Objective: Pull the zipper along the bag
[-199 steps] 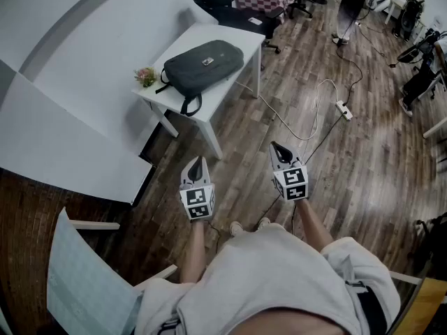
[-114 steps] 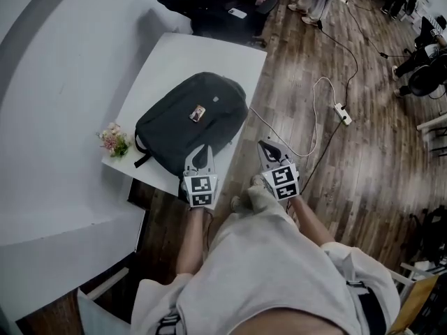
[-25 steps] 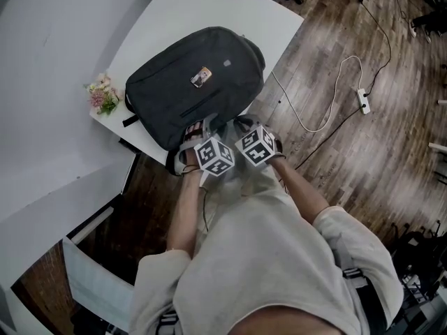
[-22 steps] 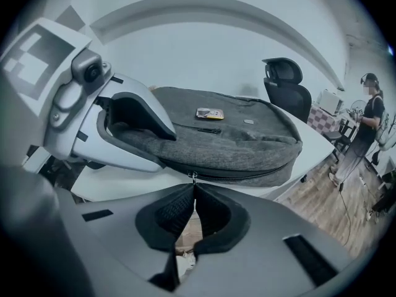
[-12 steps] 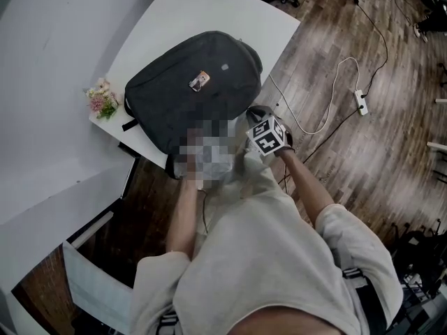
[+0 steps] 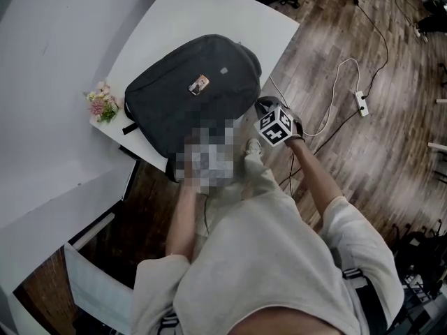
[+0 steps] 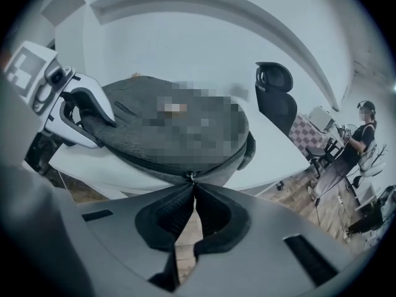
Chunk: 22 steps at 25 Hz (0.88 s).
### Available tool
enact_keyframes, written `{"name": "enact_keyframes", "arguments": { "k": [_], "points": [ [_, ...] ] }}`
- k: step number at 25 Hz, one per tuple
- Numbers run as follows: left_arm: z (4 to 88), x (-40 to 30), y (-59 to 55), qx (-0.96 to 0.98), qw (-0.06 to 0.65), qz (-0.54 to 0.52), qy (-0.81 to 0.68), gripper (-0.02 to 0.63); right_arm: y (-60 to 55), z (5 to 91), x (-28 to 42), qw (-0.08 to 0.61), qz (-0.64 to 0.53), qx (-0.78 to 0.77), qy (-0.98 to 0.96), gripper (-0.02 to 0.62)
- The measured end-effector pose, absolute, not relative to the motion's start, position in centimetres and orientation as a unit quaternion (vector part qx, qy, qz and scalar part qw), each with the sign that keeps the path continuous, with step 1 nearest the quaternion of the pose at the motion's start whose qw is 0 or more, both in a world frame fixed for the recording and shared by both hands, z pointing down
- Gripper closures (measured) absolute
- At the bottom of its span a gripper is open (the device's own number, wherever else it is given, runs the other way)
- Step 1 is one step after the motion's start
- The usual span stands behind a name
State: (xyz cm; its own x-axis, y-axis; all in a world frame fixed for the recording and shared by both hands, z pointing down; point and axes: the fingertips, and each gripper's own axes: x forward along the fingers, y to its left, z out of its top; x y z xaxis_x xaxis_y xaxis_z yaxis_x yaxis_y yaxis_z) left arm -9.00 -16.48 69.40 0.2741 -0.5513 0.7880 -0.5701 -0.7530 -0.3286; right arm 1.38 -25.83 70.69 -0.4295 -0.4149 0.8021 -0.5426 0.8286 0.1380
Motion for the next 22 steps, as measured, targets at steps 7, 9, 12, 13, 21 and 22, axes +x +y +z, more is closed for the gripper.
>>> {"name": "enact_keyframes", "arguments": {
  "k": [7, 9, 12, 13, 21, 22],
  "points": [
    [69.4, -9.0, -16.3, 0.801, 0.007, 0.486, -0.349, 0.445, -29.1, 70.8, 2.3, 0.482, 0.037, 0.262, -0.835, 0.567],
    [69.4, -9.0, -16.3, 0.801, 0.007, 0.486, -0.349, 0.445, -30.3, 70.7, 2.7, 0.489, 0.030, 0.259, -0.832, 0.566],
    [69.4, -9.0, -16.3, 0.802, 0.005, 0.485, -0.350, 0.446, -32.3, 70.5, 3.1, 0.497, 0.021, 0.257, -0.829, 0.566],
    [69.4, -9.0, -16.3, 0.802, 0.005, 0.484, -0.350, 0.446, -32.9, 70.4, 3.1, 0.500, 0.017, 0.255, -0.827, 0.566],
    [69.4, -9.1, -16.6, 0.802, 0.009, 0.482, -0.352, 0.448, -37.1, 70.5, 2.5, 0.524, -0.018, 0.227, -0.821, 0.562],
    [69.4, -9.1, -16.7, 0.802, 0.011, 0.482, -0.353, 0.449, -37.4, 70.5, 2.3, 0.525, -0.021, 0.225, -0.820, 0.561]
  ]
}}
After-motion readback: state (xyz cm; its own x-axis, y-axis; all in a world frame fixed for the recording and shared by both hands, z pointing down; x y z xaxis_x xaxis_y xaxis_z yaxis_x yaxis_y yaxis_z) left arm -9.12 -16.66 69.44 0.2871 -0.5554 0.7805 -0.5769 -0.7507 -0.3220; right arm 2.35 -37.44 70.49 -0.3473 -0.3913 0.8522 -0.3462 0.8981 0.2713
